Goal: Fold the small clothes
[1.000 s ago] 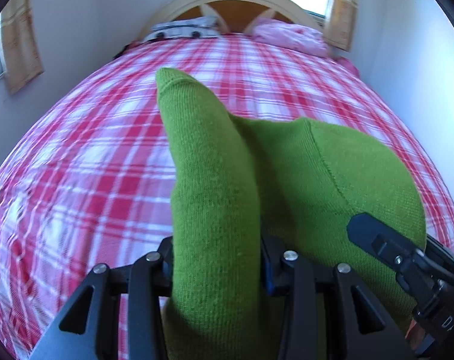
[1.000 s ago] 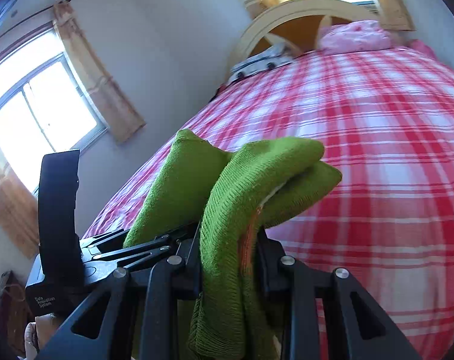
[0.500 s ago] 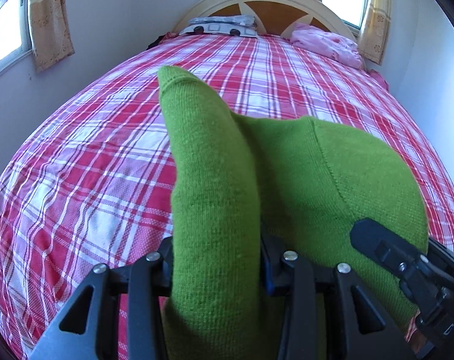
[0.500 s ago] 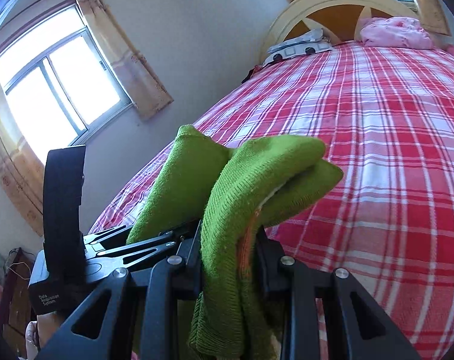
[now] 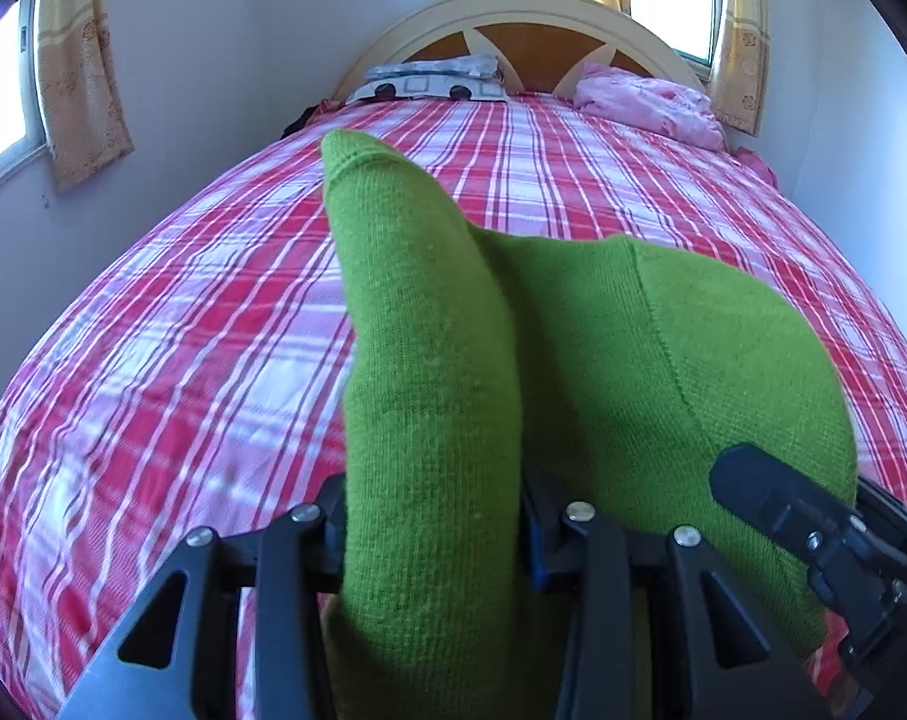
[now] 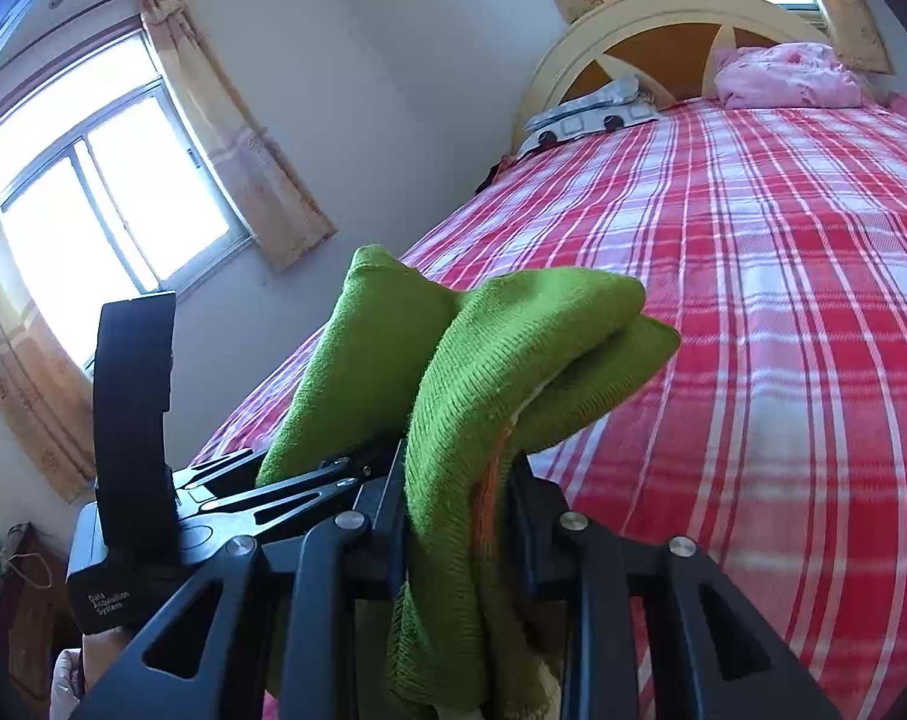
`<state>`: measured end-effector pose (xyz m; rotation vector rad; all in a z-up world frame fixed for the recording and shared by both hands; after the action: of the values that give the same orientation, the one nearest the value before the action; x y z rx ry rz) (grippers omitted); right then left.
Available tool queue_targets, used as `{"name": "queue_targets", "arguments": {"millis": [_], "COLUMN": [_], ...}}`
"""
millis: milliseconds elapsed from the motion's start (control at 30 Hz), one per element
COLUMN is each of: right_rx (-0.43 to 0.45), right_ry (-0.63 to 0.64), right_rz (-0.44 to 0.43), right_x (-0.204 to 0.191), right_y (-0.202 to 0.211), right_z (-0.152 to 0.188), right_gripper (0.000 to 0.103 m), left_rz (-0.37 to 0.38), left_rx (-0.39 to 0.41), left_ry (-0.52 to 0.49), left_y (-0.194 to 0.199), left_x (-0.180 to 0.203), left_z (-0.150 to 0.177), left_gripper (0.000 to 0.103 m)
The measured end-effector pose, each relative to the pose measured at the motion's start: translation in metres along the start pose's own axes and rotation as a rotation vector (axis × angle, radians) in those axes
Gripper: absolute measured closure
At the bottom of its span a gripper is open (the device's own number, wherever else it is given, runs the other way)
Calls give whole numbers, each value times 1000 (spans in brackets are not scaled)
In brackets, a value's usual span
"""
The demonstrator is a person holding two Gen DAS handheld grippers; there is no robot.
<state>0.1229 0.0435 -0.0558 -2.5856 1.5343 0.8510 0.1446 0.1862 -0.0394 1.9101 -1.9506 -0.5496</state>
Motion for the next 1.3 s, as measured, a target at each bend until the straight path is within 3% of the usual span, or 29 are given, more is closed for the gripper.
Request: {"name": "queue_targets", "arguments": {"millis": [200, 433, 633, 700, 800, 867, 967, 1033, 1167, 1267, 1300], "right_rx": [-9, -31, -120, -135, -149, -173, -175, -152, -194, -246, -262], "right_ry": [49, 21, -151, -171, -224, -282, -331, -298, -222, -89, -11], "right_rz": [80, 131, 134, 130, 96, 71, 26, 12, -24, -25, 20], "right_x": [24, 54, 88, 92, 98, 105, 106, 98, 79, 53, 42], "right_y": [-33, -51, -68, -70, -68, -57, -30, -3, 21, 16, 12], "right_z": [-7, 2, 13, 14, 14, 15, 20, 24, 44, 59, 64], "right_gripper": [75, 75, 74, 73, 66, 54, 48, 37, 35, 34, 35], "left_rz": [-21, 0, 55, 80, 163, 183, 198, 223, 283, 237, 228], "left_rx": [-17, -34, -112, -148, -216, -203, -143, -119, -111, -97, -89], "left_ry": [-9, 51, 183, 242, 378, 373, 340, 359, 429, 394, 406], "left_y": [-38, -49, -65, -71, -68, -51, -11, 11, 33, 33, 34], "left_x": [7, -5, -22, -30, -49, -55, -60, -58, -52, -44, -42], "left_z": [3, 7, 7, 7, 12, 16, 29, 41, 65, 73, 73], "left_gripper": [62, 58, 45, 35, 34, 34, 29, 29, 29, 28, 29]}}
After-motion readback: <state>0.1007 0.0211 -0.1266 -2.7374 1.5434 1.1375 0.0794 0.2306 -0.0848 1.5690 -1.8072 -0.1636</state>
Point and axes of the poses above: each gripper's, at about its wrist camera, not at the fingertips, and y roughly against the way its jaws point, x to its right, z to its underside, the point moved 2 cm from there along -y, roughly the way its jaws point, and after that the axes turned 15 degrees about x, right-handed, at the moved point
